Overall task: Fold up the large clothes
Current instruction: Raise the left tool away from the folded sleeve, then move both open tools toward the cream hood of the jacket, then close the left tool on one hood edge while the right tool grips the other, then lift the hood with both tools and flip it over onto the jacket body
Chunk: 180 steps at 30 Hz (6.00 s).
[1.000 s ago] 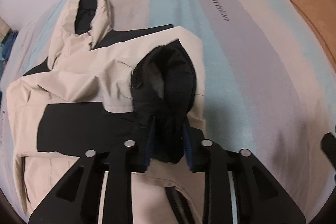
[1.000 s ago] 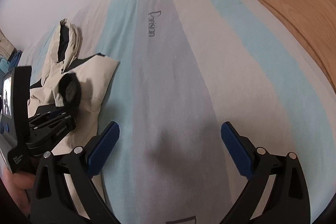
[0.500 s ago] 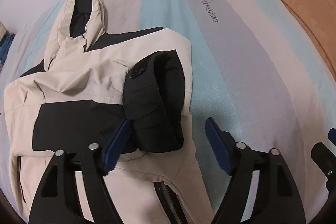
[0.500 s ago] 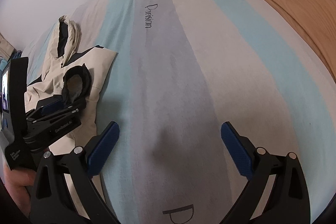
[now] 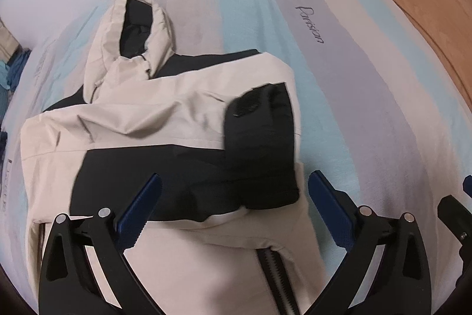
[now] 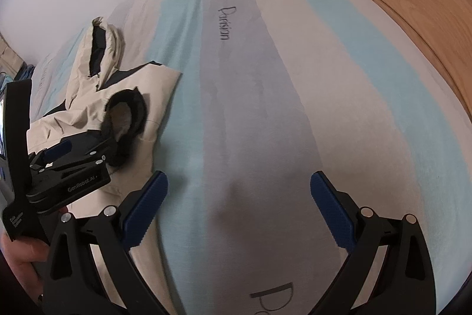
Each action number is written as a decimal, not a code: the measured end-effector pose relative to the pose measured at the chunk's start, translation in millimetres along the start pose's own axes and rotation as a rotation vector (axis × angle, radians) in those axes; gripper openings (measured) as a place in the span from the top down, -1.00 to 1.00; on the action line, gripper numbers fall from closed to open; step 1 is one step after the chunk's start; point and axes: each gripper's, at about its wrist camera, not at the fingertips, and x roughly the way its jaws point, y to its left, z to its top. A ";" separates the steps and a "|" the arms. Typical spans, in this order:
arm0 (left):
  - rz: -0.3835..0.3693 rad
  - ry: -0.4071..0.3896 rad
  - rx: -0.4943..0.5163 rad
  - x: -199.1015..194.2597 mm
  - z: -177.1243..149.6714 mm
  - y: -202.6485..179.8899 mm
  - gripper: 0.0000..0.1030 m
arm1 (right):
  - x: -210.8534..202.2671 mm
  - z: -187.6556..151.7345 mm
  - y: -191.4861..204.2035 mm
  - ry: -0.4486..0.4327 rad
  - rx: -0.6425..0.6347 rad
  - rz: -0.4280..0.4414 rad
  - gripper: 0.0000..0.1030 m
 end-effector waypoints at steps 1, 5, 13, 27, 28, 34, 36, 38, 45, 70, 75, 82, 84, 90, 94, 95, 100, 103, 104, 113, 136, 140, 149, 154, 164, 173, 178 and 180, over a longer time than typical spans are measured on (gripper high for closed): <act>-0.001 -0.002 -0.004 -2.2 0.7 5.1 -0.89 | -1.5 1.7 5.1 -0.003 -0.005 0.002 -0.81; -0.016 0.003 -0.019 -8.7 2.2 28.6 -0.88 | -6.3 9.0 29.2 -0.012 -0.032 0.012 -0.81; -0.001 -0.011 -0.076 -29.5 4.0 109.9 -0.88 | -17.0 25.0 93.8 -0.037 -0.099 0.048 -0.81; 0.065 -0.046 -0.107 -57.3 21.8 237.5 -0.88 | -39.3 62.5 216.4 -0.107 -0.190 0.103 -0.81; 0.069 -0.048 -0.112 -57.5 24.1 243.6 -0.88 | -40.5 66.8 224.7 -0.115 -0.196 0.111 -0.81; 0.059 -0.060 -0.136 -51.5 46.1 279.4 -0.88 | -28.8 93.1 261.2 -0.135 -0.249 0.120 -0.81; 0.058 -0.063 -0.136 -46.0 53.3 284.1 -0.88 | -19.2 101.5 268.5 -0.130 -0.259 0.127 -0.81; 0.059 -0.065 -0.134 -39.3 61.2 287.6 -0.88 | -10.6 109.6 274.8 -0.127 -0.275 0.122 -0.81; 0.025 -0.057 -0.169 -12.3 85.7 300.1 -0.88 | 25.3 139.7 290.2 -0.110 -0.314 0.125 -0.81; -0.114 0.008 -0.143 140.9 188.7 337.8 -0.88 | 201.0 241.6 340.9 -0.068 -0.409 0.273 -0.73; -0.144 0.022 -0.099 157.7 211.5 342.0 -0.88 | 230.3 270.2 351.3 -0.027 -0.447 0.270 -0.72; -0.202 0.095 -0.105 186.0 237.5 354.7 -0.88 | 258.1 309.2 359.0 0.049 -0.402 0.313 -0.72; -0.200 0.107 -0.107 192.1 244.0 358.2 -0.88 | 267.6 320.1 360.3 0.074 -0.375 0.324 -0.72; -0.210 0.123 -0.109 208.5 260.1 368.3 -0.88 | 294.9 335.3 365.2 0.162 -0.327 0.354 -0.70; -0.215 0.127 -0.110 217.1 265.7 373.3 -0.88 | 307.9 335.4 372.8 0.206 -0.343 0.364 -0.62; -0.226 0.136 -0.118 220.5 266.2 374.7 -0.88 | 310.4 335.8 374.2 0.214 -0.348 0.364 -0.61; -0.283 0.172 -0.150 237.5 273.1 379.8 -0.86 | 326.9 338.3 380.7 0.252 -0.348 0.345 -0.35; -0.310 0.158 -0.169 245.1 278.0 383.6 -0.85 | 333.0 343.2 384.4 0.254 -0.333 0.351 -0.28; -0.320 0.159 -0.174 248.8 279.7 384.7 -0.84 | 335.6 345.0 385.2 0.256 -0.325 0.355 -0.24; -0.343 0.186 -0.151 254.7 277.6 385.2 -0.19 | 344.8 348.7 394.0 0.270 -0.314 0.381 0.08; -0.271 0.015 -0.078 165.6 273.5 367.7 0.86 | 234.8 316.9 421.6 -0.002 -0.517 0.156 0.92; -0.251 -0.063 -0.087 142.3 269.4 356.1 0.86 | 202.2 303.4 417.0 -0.065 -0.544 0.141 0.92; -0.226 -0.175 -0.056 66.0 228.7 343.1 0.87 | 127.7 258.6 415.2 -0.189 -0.645 0.098 0.93; -0.219 -0.217 -0.049 27.5 200.6 335.8 0.87 | 90.5 219.9 415.0 -0.273 -0.690 0.053 0.93; -0.158 -0.290 -0.046 -25.8 104.0 319.7 0.87 | 34.6 123.6 377.6 -0.385 -0.618 0.029 0.93; -0.089 -0.289 -0.104 -26.7 25.0 300.0 0.87 | 31.2 46.9 359.0 -0.384 -0.606 -0.010 0.93; -0.054 -0.291 -0.085 -22.8 -5.3 284.8 0.87 | 36.7 24.4 350.3 -0.374 -0.605 -0.026 0.93; -0.045 -0.294 -0.084 -20.4 -12.7 279.4 0.87 | 37.0 16.4 347.4 -0.381 -0.600 -0.034 0.93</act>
